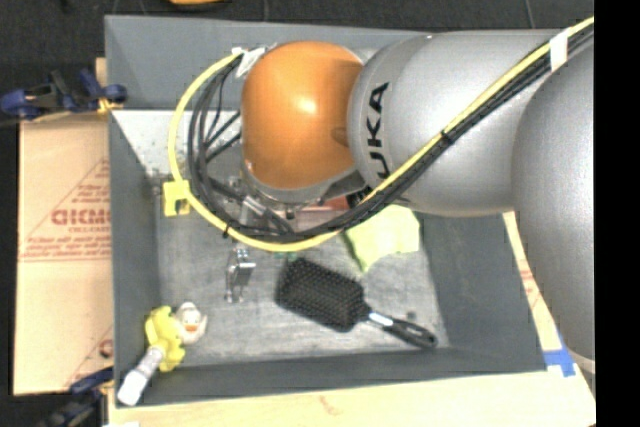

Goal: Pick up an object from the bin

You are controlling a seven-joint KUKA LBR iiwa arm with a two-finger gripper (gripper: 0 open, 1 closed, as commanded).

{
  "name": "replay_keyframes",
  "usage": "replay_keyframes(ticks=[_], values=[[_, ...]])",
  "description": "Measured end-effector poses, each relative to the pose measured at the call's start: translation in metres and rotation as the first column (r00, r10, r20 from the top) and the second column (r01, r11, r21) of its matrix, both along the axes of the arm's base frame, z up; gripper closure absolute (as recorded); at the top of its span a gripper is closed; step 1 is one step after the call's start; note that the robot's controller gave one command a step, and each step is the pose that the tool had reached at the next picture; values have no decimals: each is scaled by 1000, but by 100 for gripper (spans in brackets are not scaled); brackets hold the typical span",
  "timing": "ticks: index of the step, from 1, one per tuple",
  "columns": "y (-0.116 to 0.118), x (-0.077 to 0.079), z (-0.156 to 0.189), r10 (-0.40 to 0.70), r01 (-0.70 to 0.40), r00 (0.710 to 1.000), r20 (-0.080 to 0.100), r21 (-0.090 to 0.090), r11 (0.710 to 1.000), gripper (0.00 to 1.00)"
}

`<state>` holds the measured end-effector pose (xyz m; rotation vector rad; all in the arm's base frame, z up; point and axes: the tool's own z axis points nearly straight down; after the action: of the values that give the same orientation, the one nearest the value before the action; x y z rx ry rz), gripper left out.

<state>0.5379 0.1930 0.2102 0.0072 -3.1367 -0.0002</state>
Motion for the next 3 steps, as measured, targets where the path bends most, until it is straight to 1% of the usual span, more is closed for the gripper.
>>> replay_keyframes(ticks=[1,2,3], values=[[-1,2,4,-4,4,1000,8,2,1000,0],[29,-14,-36,102,-102,995,14,0,995,0],[44,-33,-50,214,-214,977,6,0,977,0]])
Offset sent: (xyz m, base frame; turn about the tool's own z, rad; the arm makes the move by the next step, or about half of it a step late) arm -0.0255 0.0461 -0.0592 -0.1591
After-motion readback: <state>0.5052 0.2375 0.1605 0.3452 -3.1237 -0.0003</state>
